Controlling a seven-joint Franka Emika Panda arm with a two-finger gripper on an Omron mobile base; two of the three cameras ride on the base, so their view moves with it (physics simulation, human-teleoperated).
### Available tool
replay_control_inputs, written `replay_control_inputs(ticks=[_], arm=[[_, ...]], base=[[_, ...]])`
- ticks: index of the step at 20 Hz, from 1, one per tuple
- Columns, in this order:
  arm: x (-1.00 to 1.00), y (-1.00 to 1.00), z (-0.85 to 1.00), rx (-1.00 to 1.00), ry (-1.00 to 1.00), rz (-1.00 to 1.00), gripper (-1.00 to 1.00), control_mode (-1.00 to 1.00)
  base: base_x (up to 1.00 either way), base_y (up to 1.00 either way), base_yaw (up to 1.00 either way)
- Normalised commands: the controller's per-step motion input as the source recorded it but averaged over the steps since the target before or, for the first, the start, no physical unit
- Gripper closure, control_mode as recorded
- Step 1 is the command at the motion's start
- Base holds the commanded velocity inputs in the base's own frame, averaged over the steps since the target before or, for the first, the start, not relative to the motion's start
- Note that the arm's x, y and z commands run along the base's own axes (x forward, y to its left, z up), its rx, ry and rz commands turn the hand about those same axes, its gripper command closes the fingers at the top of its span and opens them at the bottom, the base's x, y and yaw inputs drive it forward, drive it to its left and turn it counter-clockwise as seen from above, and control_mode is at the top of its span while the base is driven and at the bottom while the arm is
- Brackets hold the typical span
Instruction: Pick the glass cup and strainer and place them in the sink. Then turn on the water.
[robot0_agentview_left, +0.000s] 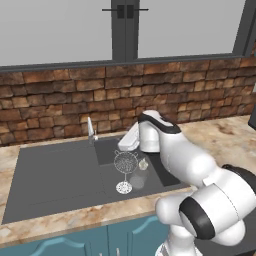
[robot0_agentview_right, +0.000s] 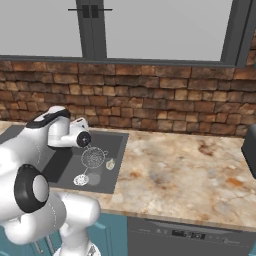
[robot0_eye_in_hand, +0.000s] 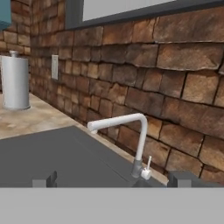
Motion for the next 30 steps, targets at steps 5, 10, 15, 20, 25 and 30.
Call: replay_control_inputs(ticks=[5,10,15,20,25,30], arm=[[0.18,0.18,0.00,0.00,0.00,0.00,-1.00,-1.00],[0.18,0.15,-0.01,0.00,0.00,0.00,-1.00,-1.00],[0.15,0.02,-0.14,0.00,-0.05,0.00,-1.00,-1.00],[0.11,0.03,-0.03,0.00,-0.07,0.00,-1.00,-1.00],[0.01,0.14,-0.08,-0.03,-0.04,0.01,-1.00,-1.00],[0.00,0.16,-0.06,-0.04,0.00,0.02,-1.00,-1.00]], base=[[0.00,0.00,0.00],[0.00,0.00,0.00],[0.00,0.00,0.00],[0.00,0.00,0.00],[0.00,0.00,0.00],[0.00,0.00,0.00]])
